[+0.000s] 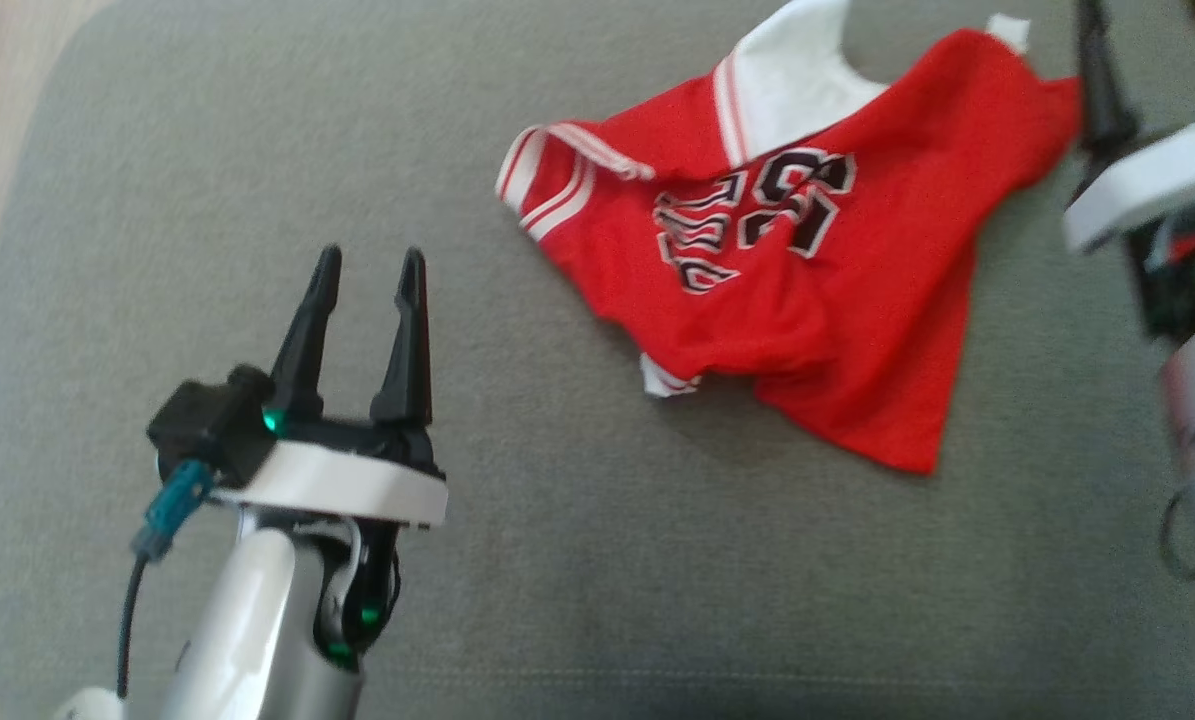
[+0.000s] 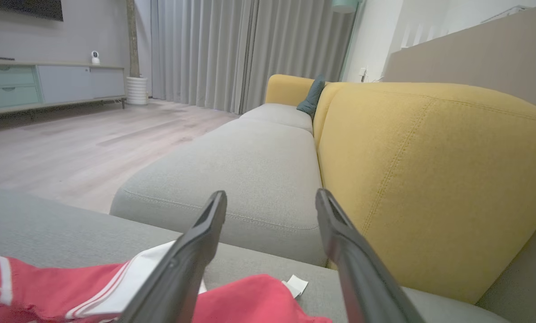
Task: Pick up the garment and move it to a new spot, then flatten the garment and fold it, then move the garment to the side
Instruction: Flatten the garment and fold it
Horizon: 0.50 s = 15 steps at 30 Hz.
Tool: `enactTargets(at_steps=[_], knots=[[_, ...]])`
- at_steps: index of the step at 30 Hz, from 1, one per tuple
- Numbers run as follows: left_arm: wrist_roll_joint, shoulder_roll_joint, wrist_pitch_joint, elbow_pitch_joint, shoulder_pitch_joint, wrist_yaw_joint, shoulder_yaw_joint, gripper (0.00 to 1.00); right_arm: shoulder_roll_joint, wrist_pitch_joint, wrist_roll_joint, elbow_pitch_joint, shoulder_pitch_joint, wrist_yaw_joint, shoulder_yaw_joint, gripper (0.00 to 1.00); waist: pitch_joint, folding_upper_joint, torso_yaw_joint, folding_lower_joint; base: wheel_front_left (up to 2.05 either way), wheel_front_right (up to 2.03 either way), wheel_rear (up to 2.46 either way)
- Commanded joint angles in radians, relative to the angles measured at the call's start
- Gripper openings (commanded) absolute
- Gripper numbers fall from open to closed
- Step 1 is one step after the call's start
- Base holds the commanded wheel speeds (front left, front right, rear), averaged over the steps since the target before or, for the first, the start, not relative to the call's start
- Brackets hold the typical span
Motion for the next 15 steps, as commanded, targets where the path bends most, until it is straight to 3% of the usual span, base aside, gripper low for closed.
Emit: enactTargets(at_steps=[1, 10, 15], knots=[[0.008, 0.009, -0.005, -0.029, 0.004, 0.002, 0.037, 1.0, 0.026, -0.015, 0.008, -0.063, 0.034, -0.001, -0.009, 1.0, -0.035, 0.0, -0.034, 0.0, 0.0, 0.0, 0.0], [0.016, 0.009, -0.005, -0.033, 0.046, 0.004, 0.051, 1.0, 0.193, -0.018, -0.011, -0.343, 0.345, -0.001, -0.118, 1.0, -0.08, 0.0, -0.079, 0.0, 0.0, 0.0, 0.0], [0.027, 0.009, -0.005, -0.031, 0.065, -0.003, 0.059, 1.0, 0.248, 0.005, -0.075, -0.48, 0.487, -0.001, -0.123, 1.0, -0.096, 0.0, -0.091, 0.0, 0.0, 0.0, 0.0]])
